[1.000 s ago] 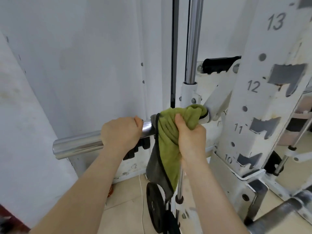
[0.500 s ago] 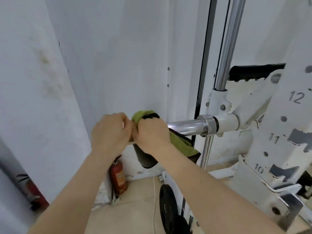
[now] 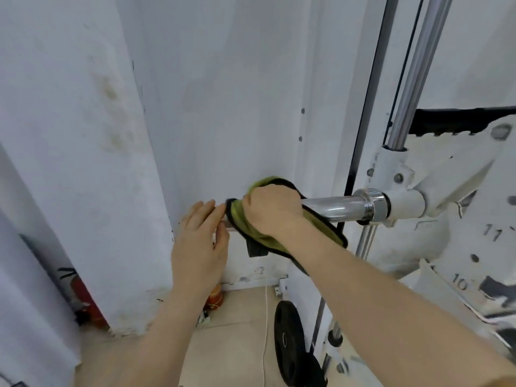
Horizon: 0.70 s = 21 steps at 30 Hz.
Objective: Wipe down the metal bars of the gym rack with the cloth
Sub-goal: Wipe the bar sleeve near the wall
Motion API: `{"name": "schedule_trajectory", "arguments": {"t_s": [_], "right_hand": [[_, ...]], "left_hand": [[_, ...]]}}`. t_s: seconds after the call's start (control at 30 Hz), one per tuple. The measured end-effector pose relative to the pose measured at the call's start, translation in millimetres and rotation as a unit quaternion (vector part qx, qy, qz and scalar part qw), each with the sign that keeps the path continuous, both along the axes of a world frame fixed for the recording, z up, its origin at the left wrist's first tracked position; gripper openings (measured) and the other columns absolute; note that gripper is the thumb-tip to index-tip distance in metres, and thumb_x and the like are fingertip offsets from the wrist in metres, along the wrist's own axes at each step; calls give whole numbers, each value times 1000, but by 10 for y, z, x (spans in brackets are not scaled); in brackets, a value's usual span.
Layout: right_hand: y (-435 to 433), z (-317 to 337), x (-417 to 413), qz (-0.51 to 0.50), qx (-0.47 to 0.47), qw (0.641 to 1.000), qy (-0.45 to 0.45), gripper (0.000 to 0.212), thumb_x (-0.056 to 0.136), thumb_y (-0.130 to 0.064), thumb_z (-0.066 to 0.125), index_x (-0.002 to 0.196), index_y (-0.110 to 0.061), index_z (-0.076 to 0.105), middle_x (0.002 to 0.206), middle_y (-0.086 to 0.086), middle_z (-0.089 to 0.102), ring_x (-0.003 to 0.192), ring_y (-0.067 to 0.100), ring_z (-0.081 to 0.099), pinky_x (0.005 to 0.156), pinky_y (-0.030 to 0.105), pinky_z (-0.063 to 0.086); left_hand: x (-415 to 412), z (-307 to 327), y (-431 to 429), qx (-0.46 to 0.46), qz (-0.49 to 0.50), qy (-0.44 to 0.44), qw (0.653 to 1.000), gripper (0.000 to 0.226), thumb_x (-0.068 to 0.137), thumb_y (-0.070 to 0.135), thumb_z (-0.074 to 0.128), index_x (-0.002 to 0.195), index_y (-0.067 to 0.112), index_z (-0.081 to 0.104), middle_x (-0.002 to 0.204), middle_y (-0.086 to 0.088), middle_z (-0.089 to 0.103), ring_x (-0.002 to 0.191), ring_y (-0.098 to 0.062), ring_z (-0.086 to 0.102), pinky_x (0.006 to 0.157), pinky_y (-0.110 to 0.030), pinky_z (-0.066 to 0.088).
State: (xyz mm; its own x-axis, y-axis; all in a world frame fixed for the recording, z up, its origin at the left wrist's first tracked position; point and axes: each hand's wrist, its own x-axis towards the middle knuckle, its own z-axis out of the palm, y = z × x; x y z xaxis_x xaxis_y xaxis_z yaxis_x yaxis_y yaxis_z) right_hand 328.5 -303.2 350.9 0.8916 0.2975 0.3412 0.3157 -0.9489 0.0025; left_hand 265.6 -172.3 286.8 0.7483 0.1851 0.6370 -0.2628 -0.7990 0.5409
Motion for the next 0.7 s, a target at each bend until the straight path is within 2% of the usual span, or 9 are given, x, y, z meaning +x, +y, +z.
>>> {"name": "schedule_trajectory", "arguments": {"t_s": [0.07,0.13,0.2,0.27,0.37,0.53,0.57,0.63,0.7], "right_hand": [[309,-111,-138,46,35,996,-67,36,100,-29,35,69,-16,47,80,6,64,75,27,60,61,33,33],[323,-217,-187,72,73,989,-109,35,98,-29,42,70,-14,55,78,8,67,74,29,61,66,35,34],[105,-317,-211,96,57,985,-135,35,97,-31,46,77,-11,66,73,7,69,72,29,61,79,38,41],[-191,-350,-228,84,21,985,-148,29,95,-29,51,84,-10,70,69,6,68,69,30,62,90,42,44],[-774,-288,-193,-31,-4,992,-119,29,98,-24,46,86,-8,68,76,8,69,80,32,62,106,48,31],[-1487,-201,-338,-172,-48,982,-52,26,92,-13,40,108,-14,61,93,2,66,109,26,54,119,50,5],[-1454,-224,-386,-172,-44,983,-45,29,88,-10,43,110,-13,61,93,4,66,112,27,52,119,49,7],[-1359,-305,-473,-166,6,985,-40,29,83,-3,46,108,-7,62,92,11,66,110,34,53,108,46,30],[-1401,-374,-617,-153,116,980,-50,17,90,-2,44,94,-5,61,83,10,62,94,34,57,72,36,41]], "left_hand": [[-165,92,49,-83,13,32,996,35,93,20,52,126,24,64,130,10,60,126,-14,50,106,-29,37],[-202,268,104,-106,38,44,993,33,88,25,47,112,26,71,115,4,69,107,-21,61,94,-37,48],[-102,439,100,-34,55,38,997,33,89,26,44,112,27,67,115,0,67,106,-24,58,89,-37,46],[96,500,-7,75,30,58,995,39,93,31,40,128,28,57,131,-3,57,121,-26,49,100,-42,39],[293,359,-253,255,27,106,961,54,94,46,19,132,28,53,125,-4,62,117,-30,54,108,-53,30],[170,81,-916,329,-23,39,943,54,86,32,55,137,14,52,133,-17,56,123,-35,51,109,-51,33],[157,73,-1011,325,-28,39,945,56,82,27,63,136,12,53,133,-18,56,123,-36,51,108,-51,36],[170,113,-1065,295,-41,47,953,52,77,21,72,127,14,61,128,-15,61,118,-34,55,103,-47,42],[158,181,-1032,257,-60,23,964,29,83,27,68,110,19,70,117,-6,67,110,-29,60,92,-42,48]]}}
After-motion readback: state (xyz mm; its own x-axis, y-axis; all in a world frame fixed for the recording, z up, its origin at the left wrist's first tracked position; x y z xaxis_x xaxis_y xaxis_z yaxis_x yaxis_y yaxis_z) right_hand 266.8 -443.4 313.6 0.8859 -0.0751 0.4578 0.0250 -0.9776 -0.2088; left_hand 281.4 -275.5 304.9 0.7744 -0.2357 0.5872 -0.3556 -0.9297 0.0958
